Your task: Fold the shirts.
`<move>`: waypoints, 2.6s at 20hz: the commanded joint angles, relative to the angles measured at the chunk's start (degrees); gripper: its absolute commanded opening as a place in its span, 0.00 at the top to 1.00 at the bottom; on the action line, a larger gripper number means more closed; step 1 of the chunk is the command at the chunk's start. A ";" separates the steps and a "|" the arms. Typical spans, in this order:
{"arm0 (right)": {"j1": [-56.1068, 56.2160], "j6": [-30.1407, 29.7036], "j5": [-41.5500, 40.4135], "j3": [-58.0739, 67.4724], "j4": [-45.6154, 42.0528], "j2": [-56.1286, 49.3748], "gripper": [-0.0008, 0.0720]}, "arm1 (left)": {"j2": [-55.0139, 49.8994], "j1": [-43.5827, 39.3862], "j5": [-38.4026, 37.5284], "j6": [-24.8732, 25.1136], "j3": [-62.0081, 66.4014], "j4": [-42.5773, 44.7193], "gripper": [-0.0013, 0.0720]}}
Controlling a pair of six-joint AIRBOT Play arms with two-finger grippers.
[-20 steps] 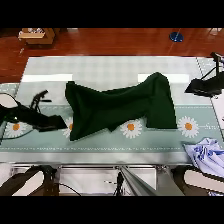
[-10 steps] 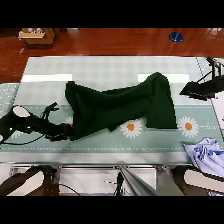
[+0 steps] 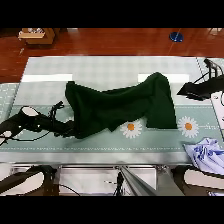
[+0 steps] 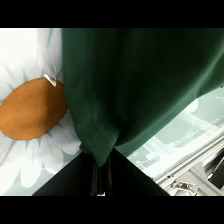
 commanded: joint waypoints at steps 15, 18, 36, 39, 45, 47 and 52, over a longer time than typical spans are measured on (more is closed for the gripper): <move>2.23 -3.63 -11.28 0.00 17.79 -18.49 0.77 | 2.29 -0.11 -6.80 1.95 6.95 -0.72 0.94; 0.72 -4.55 -9.60 0.90 19.06 -15.34 0.94 | 2.86 -0.11 -7.39 2.23 11.82 -0.72 0.94; -3.87 7.93 -3.50 41.88 13.14 36.52 0.94 | 26.47 1.29 -7.39 -8.17 82.95 2.21 0.94; -3.87 11.69 2.23 45.35 4.33 42.32 0.94 | 32.65 1.29 -9.90 -14.47 85.18 7.82 0.94; -3.87 14.05 17.59 45.99 -5.20 48.48 0.95 | 40.76 1.29 -32.20 -29.18 85.24 15.32 0.94; -3.87 12.28 26.56 45.99 -5.18 47.76 0.94 | 40.79 1.29 -39.50 -29.92 85.18 15.52 0.94; -2.05 11.67 38.10 41.92 -1.05 38.03 0.95 | 40.24 1.29 -40.15 -26.49 71.78 15.43 0.94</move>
